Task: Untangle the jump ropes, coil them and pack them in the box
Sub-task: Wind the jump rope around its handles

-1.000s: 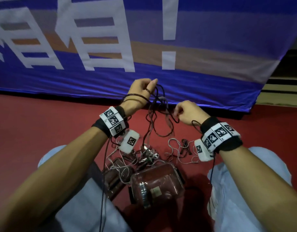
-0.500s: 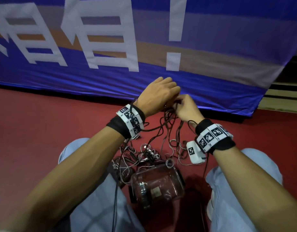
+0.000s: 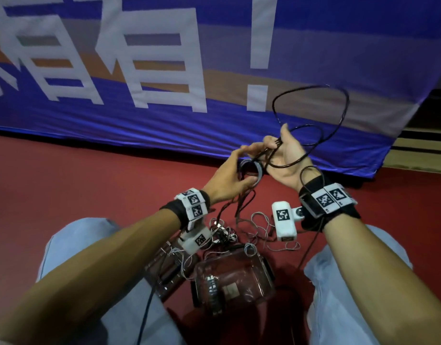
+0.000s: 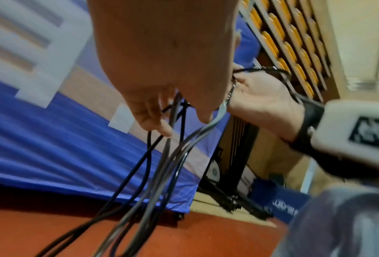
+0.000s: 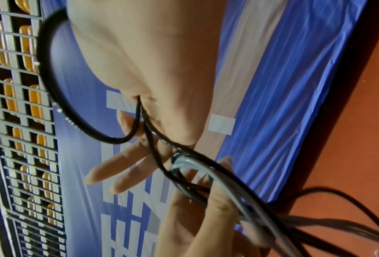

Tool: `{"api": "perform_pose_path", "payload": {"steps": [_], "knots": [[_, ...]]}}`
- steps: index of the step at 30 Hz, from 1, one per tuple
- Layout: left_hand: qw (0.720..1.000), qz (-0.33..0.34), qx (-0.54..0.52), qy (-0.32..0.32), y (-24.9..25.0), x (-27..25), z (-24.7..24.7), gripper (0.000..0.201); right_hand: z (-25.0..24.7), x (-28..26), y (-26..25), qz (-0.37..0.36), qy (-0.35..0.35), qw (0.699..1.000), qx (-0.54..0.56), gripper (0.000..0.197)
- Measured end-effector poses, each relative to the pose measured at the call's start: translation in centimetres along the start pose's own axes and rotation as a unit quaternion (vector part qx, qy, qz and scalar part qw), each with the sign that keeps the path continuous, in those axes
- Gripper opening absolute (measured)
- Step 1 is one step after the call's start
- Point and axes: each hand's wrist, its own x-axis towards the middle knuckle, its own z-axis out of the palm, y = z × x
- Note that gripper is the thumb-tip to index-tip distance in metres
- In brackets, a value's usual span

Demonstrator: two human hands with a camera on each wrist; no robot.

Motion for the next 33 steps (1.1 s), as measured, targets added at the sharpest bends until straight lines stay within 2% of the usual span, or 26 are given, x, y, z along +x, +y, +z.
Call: {"api": "perform_pose_path", "payload": {"steps": [3,4,6,8,10,11,13,16,18,20,23,24,27,29,31,33], "knots": [[0.999,0.023,0.014,-0.036,0.1,0.0,-0.9,0.020,0.4,0.0,0.2,-0.001,-0.005,0.999,-0.033,0.076],[0.998,0.028,0.020,-0.044,0.1,0.0,-1.4,0.016,0.1,0.2,0.1,-0.005,0.018,0.999,-0.044,0.076],[0.997,0.025,0.015,-0.065,-0.1,-0.1,-2.4,0.023,-0.7,0.9,-0.1,-0.016,0.099,0.989,-0.108,0.076],[0.997,0.013,-0.020,-0.070,-0.3,-0.3,-3.5,0.021,-1.6,1.4,0.0,-0.033,0.181,0.962,-0.203,0.072],[0.996,-0.014,-0.083,-0.006,-0.8,-0.2,-4.6,0.024,-2.3,1.8,0.2,-0.041,0.224,0.938,-0.261,0.068],[0.990,-0.039,-0.122,0.051,-1.5,0.1,-5.1,0.027,-2.5,2.0,0.2,-0.039,0.242,0.928,-0.282,0.067],[0.961,-0.087,-0.193,0.176,-2.9,0.6,-6.5,0.032,-3.0,2.3,0.2,-0.039,0.282,0.900,-0.331,0.066],[0.878,-0.157,-0.267,0.364,-4.6,1.5,-9.2,0.035,-4.7,2.6,0.2,-0.046,0.298,0.853,-0.425,0.060],[0.824,-0.177,-0.288,0.454,-5.5,1.7,-10.9,0.036,-5.8,2.6,0.3,-0.034,0.281,0.851,-0.442,0.055],[0.812,-0.166,-0.275,0.487,-6.2,2.0,-12.1,0.034,-6.0,2.5,0.3,-0.019,0.283,0.854,-0.435,0.055],[0.827,-0.144,-0.235,0.489,-6.8,2.2,-12.5,0.030,-5.2,2.5,0.3,-0.026,0.310,0.855,-0.416,0.053],[0.825,-0.146,-0.223,0.499,-7.0,2.3,-12.7,0.029,-5.0,2.5,0.2,-0.031,0.320,0.852,-0.412,0.053],[0.782,-0.187,-0.207,0.558,-8.4,2.2,-14.0,0.031,-6.0,3.0,-0.8,-0.061,0.389,0.818,-0.420,0.059],[0.743,-0.233,-0.223,0.587,-10.1,2.0,-15.3,0.032,-7.5,3.3,-1.9,-0.103,0.424,0.814,-0.382,0.067],[0.721,-0.268,-0.231,0.596,-11.5,1.9,-16.1,0.032,-8.2,3.3,-2.8,-0.138,0.419,0.840,-0.316,0.061],[0.732,-0.294,-0.220,0.574,-12.0,1.7,-16.0,0.029,-7.4,3.0,-2.9,-0.143,0.374,0.883,-0.244,0.057]]}}
